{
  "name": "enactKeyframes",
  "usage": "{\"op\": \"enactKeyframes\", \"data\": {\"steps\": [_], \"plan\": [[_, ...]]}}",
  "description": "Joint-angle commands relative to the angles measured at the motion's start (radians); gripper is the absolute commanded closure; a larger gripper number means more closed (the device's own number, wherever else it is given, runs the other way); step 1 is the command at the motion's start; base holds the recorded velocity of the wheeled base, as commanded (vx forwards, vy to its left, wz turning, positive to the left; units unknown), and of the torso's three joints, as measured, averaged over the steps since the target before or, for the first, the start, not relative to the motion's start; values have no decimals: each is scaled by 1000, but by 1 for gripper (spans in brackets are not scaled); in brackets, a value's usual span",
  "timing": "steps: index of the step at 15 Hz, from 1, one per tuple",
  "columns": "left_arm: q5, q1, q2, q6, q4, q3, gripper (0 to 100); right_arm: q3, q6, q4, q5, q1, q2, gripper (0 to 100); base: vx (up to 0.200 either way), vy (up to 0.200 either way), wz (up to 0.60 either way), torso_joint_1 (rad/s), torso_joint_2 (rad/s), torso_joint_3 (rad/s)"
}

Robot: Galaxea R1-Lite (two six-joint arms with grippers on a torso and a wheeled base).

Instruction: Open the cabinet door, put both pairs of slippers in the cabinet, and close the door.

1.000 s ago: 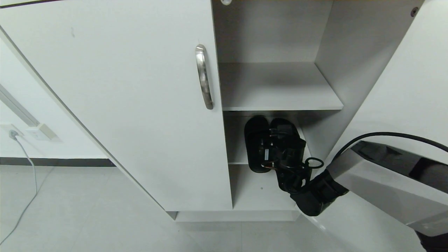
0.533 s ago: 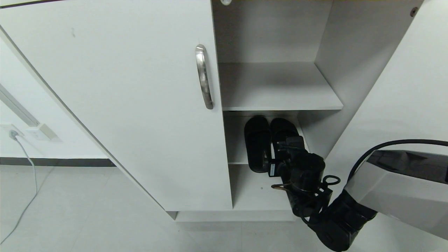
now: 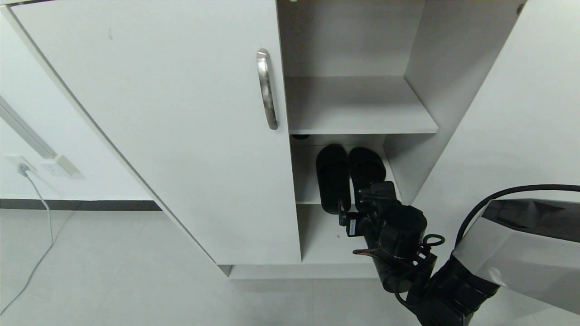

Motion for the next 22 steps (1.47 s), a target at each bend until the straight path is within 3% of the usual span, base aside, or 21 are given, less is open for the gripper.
{"op": "enactKeyframes", "data": {"steps": [1,3,22], "plan": [[1,0,2,-1,0,0,100,3,0,-1,0,0,-5,0,-200,0,0,-7,2,7],[1,0,0,-1,0,0,100,6,0,-1,0,0,-5,0,-200,0,0,0,-2,5],[-2,0,2,-1,0,0,100,11,-6,-1,0,10,-17,0,0,0,0,0,0,23]]}}
